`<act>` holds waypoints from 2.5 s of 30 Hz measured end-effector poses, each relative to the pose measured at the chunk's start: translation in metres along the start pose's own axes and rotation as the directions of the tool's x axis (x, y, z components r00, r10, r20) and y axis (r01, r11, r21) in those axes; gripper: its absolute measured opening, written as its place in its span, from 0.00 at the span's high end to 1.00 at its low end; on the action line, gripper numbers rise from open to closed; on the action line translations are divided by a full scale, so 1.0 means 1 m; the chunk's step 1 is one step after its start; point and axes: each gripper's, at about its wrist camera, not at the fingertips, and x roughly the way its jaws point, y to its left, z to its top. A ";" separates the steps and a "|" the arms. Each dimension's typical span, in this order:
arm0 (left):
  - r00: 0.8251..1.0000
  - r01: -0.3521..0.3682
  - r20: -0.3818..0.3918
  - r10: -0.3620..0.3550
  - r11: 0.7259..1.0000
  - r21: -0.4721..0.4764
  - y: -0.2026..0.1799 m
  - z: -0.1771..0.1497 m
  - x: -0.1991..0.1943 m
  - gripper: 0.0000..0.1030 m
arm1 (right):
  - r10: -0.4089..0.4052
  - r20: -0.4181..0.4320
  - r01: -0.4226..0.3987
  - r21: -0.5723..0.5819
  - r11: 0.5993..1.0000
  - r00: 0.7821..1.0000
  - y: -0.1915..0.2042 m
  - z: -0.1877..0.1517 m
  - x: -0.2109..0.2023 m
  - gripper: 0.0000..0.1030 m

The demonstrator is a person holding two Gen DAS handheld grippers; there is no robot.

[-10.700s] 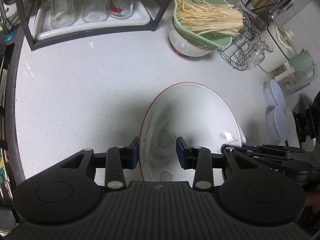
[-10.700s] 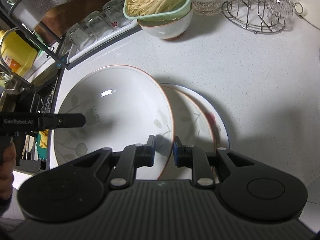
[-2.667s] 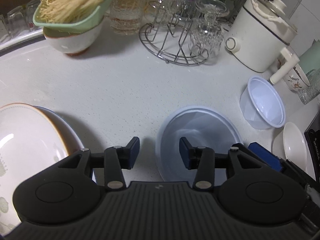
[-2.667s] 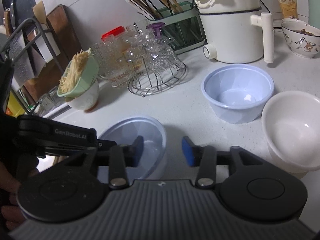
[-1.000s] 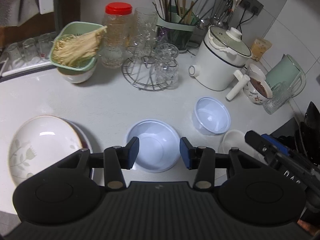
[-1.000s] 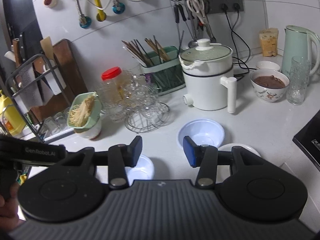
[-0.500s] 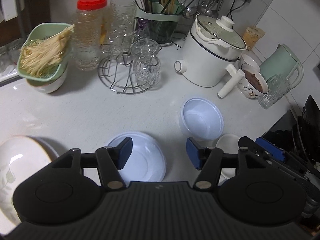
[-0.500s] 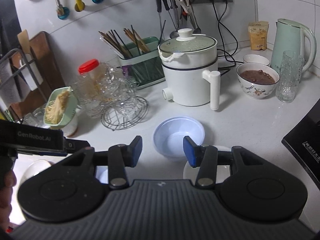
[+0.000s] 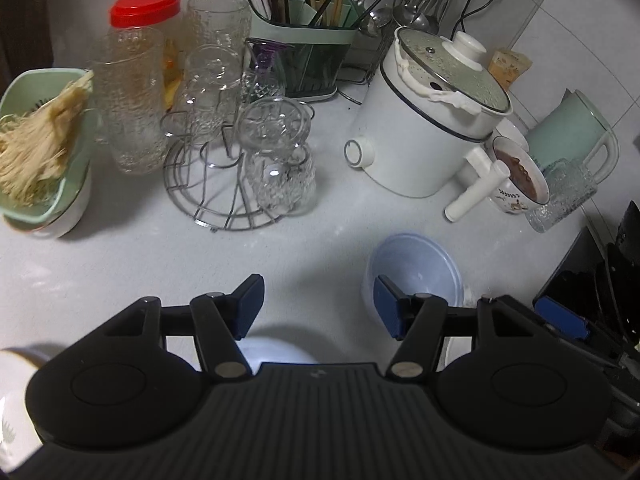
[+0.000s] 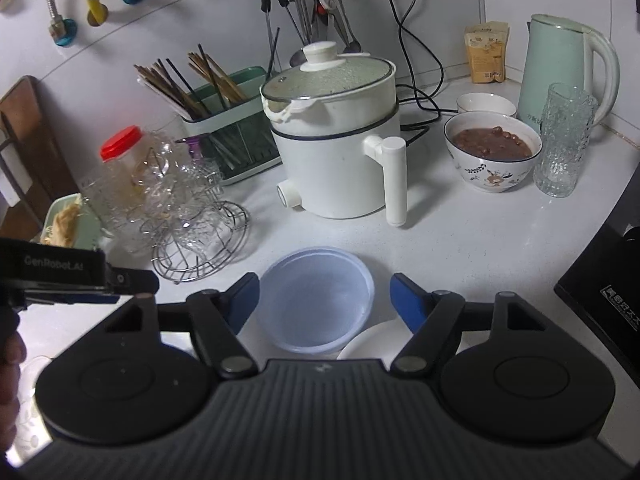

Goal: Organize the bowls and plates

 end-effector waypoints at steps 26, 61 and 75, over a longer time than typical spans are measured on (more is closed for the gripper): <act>0.985 0.103 -0.150 -0.087 0.989 0.104 -0.023 0.018 0.103 0.49 | -0.070 -0.164 0.077 0.040 0.996 0.984 -0.024 0.000 0.094 0.60; 0.984 0.162 -0.085 -0.157 0.985 0.059 -0.026 0.036 0.004 0.83 | 0.016 -0.078 -0.011 0.066 0.998 0.997 0.012 0.032 0.035 0.83; 0.990 0.134 -0.039 -0.133 0.991 0.028 -0.008 0.019 -0.049 0.82 | 0.089 -0.107 -0.086 0.036 0.996 0.990 0.038 0.029 0.004 0.83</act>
